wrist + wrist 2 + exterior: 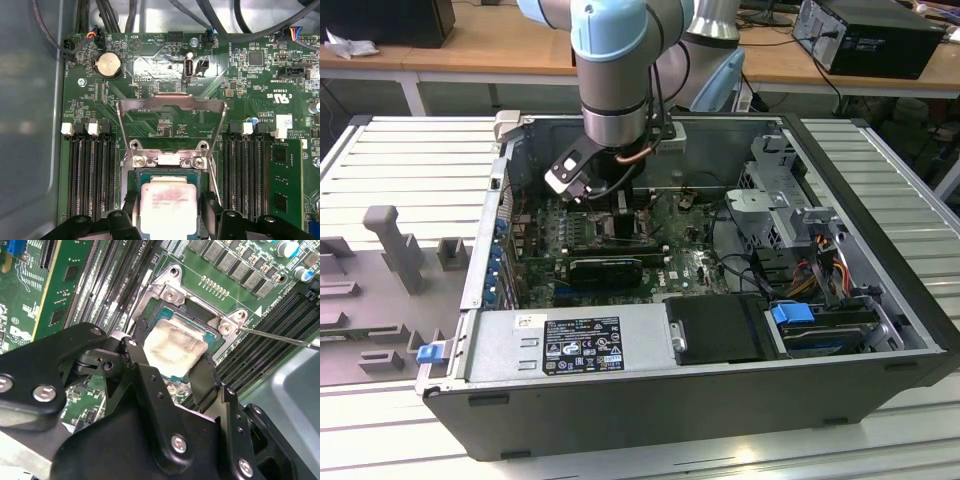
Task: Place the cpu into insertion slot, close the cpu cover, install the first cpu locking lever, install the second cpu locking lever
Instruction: 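Place the cpu into insertion slot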
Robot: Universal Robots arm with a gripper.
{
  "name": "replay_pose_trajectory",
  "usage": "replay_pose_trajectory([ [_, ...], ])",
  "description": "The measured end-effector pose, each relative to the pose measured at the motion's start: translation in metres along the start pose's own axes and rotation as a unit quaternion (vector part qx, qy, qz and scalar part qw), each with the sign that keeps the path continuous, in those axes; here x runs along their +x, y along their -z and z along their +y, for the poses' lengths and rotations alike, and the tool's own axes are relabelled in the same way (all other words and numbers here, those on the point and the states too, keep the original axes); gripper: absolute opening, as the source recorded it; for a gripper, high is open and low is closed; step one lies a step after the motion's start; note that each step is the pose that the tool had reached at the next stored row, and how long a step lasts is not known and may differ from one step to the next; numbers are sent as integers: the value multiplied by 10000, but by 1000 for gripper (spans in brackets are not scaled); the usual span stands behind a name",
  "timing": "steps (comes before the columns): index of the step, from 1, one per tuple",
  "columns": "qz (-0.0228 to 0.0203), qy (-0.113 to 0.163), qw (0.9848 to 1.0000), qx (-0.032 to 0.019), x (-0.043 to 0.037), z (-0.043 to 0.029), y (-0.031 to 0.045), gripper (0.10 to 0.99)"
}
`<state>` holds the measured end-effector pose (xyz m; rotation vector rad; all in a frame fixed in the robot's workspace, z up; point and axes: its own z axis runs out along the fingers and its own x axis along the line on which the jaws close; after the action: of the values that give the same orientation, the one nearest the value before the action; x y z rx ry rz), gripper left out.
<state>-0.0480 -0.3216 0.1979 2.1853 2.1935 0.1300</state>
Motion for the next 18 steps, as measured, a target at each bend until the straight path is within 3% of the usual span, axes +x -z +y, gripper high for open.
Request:
replay_pose_trajectory([
  [6,0,-4,10000,1,3,9,101,600],
  [7,-4,-4,10000,3,4,10,104,533],
  [8,-9,-4,10000,7,4,12,108,412],
  [9,-11,-4,10000,12,3,12,115,412],
  [12,-11,-5,10000,20,4,15,139,227],
  [13,-10,-5,10000,28,5,17,153,110],
  [18,-12,-19,10000,43,7,25,233,106],
])
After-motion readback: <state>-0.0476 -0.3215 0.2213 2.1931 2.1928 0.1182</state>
